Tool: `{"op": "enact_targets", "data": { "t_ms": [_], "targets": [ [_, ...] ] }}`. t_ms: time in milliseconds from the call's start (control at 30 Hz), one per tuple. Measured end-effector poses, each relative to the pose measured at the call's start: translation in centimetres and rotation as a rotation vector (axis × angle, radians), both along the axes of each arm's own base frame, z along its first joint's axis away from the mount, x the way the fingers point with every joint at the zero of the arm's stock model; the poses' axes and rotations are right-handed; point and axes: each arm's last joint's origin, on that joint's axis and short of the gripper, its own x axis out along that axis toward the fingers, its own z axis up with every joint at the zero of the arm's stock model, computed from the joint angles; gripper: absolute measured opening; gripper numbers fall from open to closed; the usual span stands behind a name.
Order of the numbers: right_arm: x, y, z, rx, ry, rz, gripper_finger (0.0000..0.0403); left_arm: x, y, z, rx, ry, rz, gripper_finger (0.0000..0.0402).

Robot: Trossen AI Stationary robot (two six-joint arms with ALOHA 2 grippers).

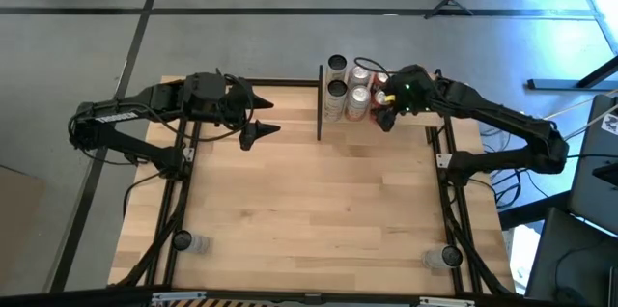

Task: Place canned beverage on shelf
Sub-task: Put the orange soda can onto the shelf

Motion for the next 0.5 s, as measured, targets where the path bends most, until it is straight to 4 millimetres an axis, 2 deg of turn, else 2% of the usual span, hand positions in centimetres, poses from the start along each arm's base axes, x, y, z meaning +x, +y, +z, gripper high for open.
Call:
{"op": "enact_targets", "data": {
  "t_ms": [233,500],
  "targets": [
    [-0.13,-0.58,0.0,-0.029,0.008,0.006,0.0277,0.0,0.0,0.0,0.0,0.0,0.0,0.0351],
    [0.08,-0.62,0.14,-0.036,-0.015,0.008,0.0382,0.0,0.0,0.0,0.018,0.004,-0.008,0.0351]
  ]
}}
